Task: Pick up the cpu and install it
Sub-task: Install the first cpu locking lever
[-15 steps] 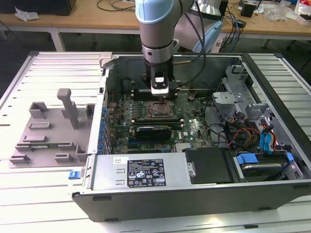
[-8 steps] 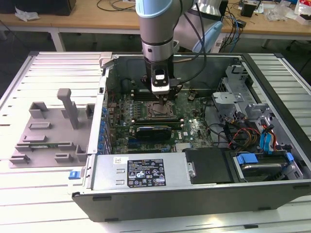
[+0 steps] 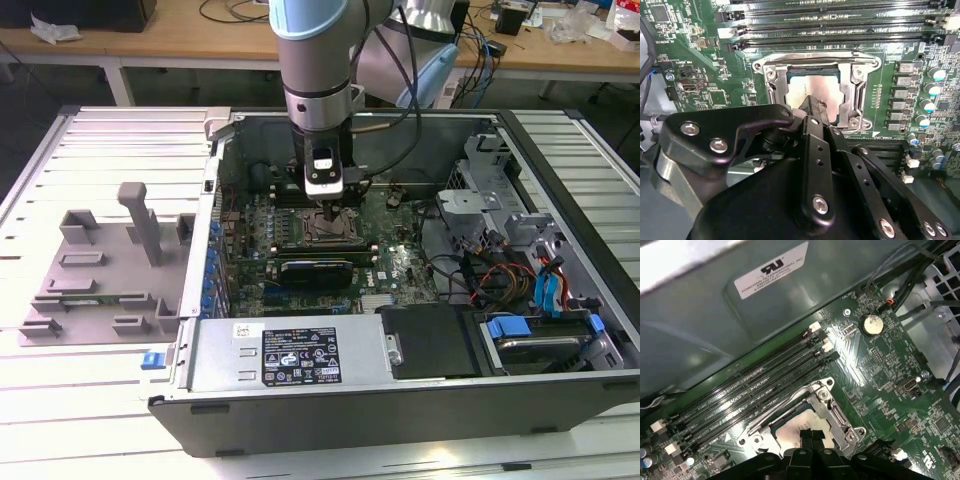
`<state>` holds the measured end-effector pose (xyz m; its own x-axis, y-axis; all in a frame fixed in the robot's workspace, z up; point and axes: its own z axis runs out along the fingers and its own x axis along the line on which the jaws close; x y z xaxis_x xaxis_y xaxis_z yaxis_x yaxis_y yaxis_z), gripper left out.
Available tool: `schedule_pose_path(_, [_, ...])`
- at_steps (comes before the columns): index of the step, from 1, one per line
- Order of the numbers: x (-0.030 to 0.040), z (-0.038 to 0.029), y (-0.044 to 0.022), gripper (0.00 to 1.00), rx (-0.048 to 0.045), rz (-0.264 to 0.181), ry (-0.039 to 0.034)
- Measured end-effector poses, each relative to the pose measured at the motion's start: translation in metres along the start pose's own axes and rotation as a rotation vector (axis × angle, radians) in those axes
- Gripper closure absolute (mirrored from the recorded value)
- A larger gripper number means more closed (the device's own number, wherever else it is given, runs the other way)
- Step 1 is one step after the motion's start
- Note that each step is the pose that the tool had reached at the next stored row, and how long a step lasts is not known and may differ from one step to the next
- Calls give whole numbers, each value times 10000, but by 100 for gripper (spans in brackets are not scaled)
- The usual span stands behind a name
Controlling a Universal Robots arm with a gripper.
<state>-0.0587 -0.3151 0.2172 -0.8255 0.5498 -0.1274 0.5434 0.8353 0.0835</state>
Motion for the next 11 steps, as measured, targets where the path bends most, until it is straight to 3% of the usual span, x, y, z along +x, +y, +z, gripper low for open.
schedule_pose_path(3, [1, -1, -2, 89, -12, -197, 7])
schedule_pose_path(8, [1, 0, -1, 89, -182, -1719, 116])
schedule_pose_path(9, [1, 0, -1, 89, -231, -2217, 150])
schedule_pose_path(10, [1, 1, -1, 89, -236, -2551, 161])
schedule_pose_path(11, [1, 1, -1, 89, -161, -2791, 167])
